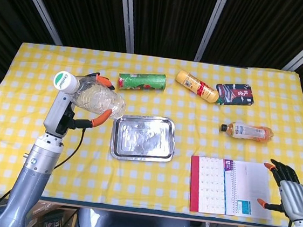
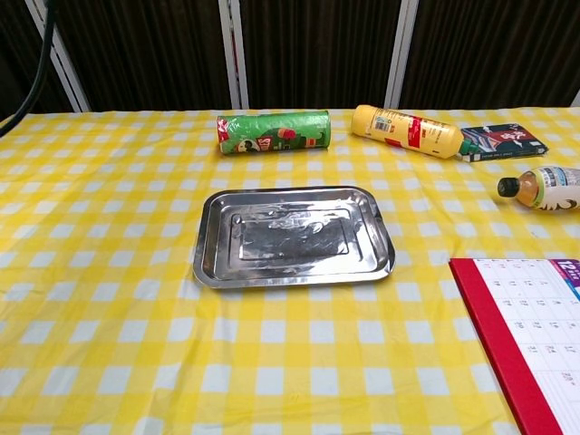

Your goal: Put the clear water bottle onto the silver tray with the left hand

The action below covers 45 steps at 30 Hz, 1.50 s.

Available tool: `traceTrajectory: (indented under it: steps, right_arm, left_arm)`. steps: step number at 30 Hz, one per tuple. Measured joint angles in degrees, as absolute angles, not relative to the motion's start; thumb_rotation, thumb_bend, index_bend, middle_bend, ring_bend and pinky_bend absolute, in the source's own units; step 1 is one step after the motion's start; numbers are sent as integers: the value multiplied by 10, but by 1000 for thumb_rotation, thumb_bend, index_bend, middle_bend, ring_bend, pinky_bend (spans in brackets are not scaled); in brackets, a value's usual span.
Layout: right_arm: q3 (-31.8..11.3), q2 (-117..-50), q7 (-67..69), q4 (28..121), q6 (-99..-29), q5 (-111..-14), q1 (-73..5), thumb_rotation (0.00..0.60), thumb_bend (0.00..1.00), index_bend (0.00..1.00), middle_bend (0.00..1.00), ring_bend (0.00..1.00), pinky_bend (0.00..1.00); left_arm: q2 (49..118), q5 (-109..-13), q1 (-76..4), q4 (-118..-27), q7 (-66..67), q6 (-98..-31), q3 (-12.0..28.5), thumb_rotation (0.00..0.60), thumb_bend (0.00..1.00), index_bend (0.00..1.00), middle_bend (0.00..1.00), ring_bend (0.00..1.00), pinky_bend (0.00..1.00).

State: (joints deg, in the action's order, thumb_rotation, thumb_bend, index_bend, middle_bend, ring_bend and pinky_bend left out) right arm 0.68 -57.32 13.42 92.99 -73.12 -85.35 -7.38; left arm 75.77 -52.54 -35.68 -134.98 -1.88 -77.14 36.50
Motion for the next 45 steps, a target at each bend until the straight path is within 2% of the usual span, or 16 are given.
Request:
traceTrajectory:
  steps: [5, 11, 22, 31, 37, 45]
  right_arm:
    - [8, -573, 133, 931, -731, -855, -74, 600, 158, 162, 74, 0, 4]
    - [7, -573, 130, 931, -731, -851, -74, 600, 157, 162, 73, 0, 4]
    - [6, -576, 127, 928, -727, -848, -75, 600, 158, 162, 73, 0, 4]
    - [6, -577, 127, 928, -725, -849, -76, 600, 157, 162, 73, 0, 5]
    - [6, -578, 137, 922, -724, -846, -76, 600, 158, 162, 74, 0, 5]
    - [5, -577, 156, 914, -719, -843, -76, 600, 158, 162, 74, 0, 5]
  left_arm:
    - [743, -516, -337, -1350, -11, -782, 338, 600, 505, 650, 643, 232, 107]
    - [718, -462, -297, -1342, -35, -774, 298, 600, 505, 650, 643, 232, 107]
    - [728, -470, -269, -1194, -139, -687, 242, 600, 507, 651, 643, 232, 107]
    - [782, -483, -295, -1168, -134, -676, 238, 600, 512, 652, 646, 238, 107]
    - [857, -489, -335, -1135, -107, -685, 242, 600, 515, 654, 649, 239, 107]
    - [972, -498, -387, -1012, -72, -695, 237, 600, 526, 661, 659, 248, 107]
